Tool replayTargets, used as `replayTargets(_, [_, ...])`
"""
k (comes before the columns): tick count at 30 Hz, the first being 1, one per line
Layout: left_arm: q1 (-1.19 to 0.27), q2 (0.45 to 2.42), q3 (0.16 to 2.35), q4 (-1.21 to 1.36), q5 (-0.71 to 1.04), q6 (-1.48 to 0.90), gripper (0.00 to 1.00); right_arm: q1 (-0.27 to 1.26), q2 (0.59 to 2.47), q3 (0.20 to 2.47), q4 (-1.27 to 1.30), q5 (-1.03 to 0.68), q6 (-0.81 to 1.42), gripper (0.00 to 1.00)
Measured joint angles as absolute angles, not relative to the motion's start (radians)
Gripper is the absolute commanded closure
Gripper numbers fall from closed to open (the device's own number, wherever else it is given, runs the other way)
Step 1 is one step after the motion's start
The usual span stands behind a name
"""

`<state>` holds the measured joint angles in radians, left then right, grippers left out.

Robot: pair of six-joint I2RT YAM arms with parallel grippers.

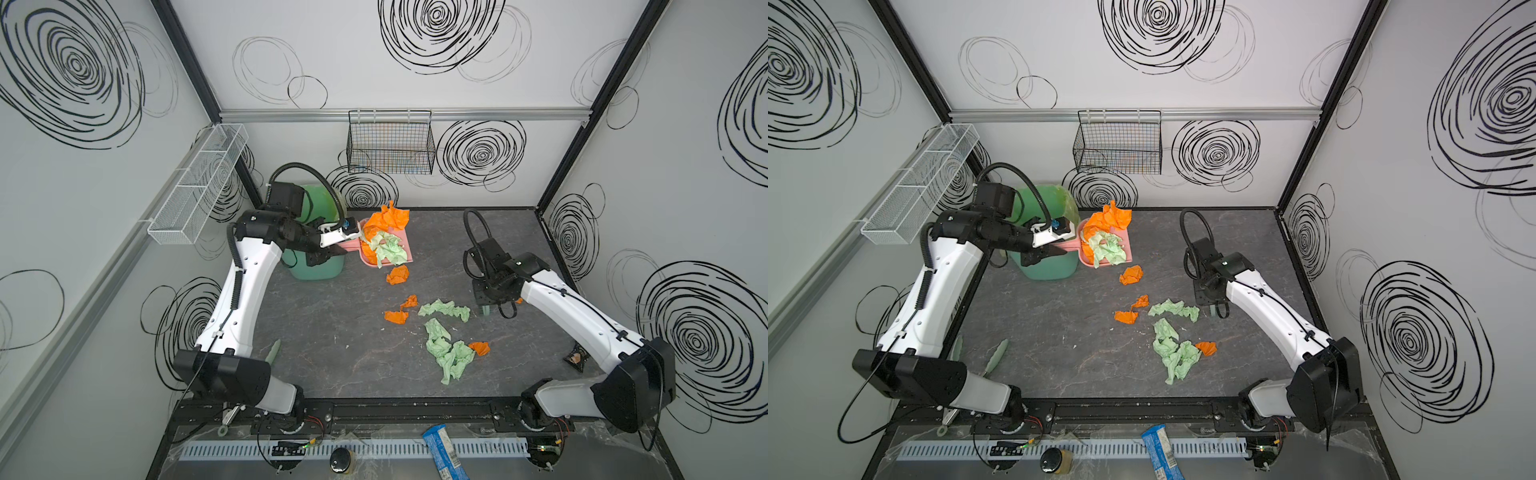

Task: Sweep away the paper scraps from the table
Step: 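Lift the loaded dustpan over the green bin with the left gripper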

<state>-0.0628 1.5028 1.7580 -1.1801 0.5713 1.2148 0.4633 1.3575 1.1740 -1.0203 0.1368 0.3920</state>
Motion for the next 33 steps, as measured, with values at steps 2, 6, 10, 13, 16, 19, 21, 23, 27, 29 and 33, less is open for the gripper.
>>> replayTargets(2, [-0.019,1.517,1.797,-1.204,0.582,1.234,1.0,0.463,1.359,1.174,-1.019,0.135,0.39,1.0])
replayTargets(6, [0.068,1.549,1.866,-1.254,0.6,1.274,1.0,0.463,1.369,1.174,-1.018,0.126,0.388,1.0])
replayTargets(10, [0.165,1.583,1.914,-1.295,0.612,1.325,1.0,0.464,1.379,1.174,-1.013,0.117,0.385,1.0])
replayTargets(13, [0.234,1.599,1.924,-1.322,0.619,1.364,1.0,0.464,1.383,1.174,-1.01,0.112,0.384,1.0])
replayTargets(16, [0.304,1.615,1.931,-1.347,0.625,1.402,1.0,0.468,1.386,1.174,-1.007,0.11,0.384,1.0])
replayTargets(19, [0.371,1.641,1.958,-1.364,0.63,1.438,1.0,0.473,1.393,1.174,-1.002,0.109,0.384,1.0])
replayTargets(21, [0.414,1.665,1.991,-1.372,0.631,1.454,1.0,0.48,1.399,1.174,-1.0,0.107,0.384,1.0])
replayTargets(23, [0.459,1.701,2.044,-1.375,0.632,1.467,1.0,0.49,1.406,1.174,-0.999,0.107,0.385,1.0])
replayTargets(27, [0.515,1.773,2.144,-1.375,0.629,1.475,1.0,0.511,1.42,1.174,-0.996,0.107,0.385,1.0])
replayTargets(29, [0.529,1.808,2.185,-1.374,0.623,1.476,1.0,0.522,1.428,1.174,-0.996,0.108,0.388,1.0])
replayTargets(33, [0.527,1.861,2.235,-1.377,0.592,1.486,1.0,0.538,1.438,1.174,-0.995,0.11,0.393,1.0])
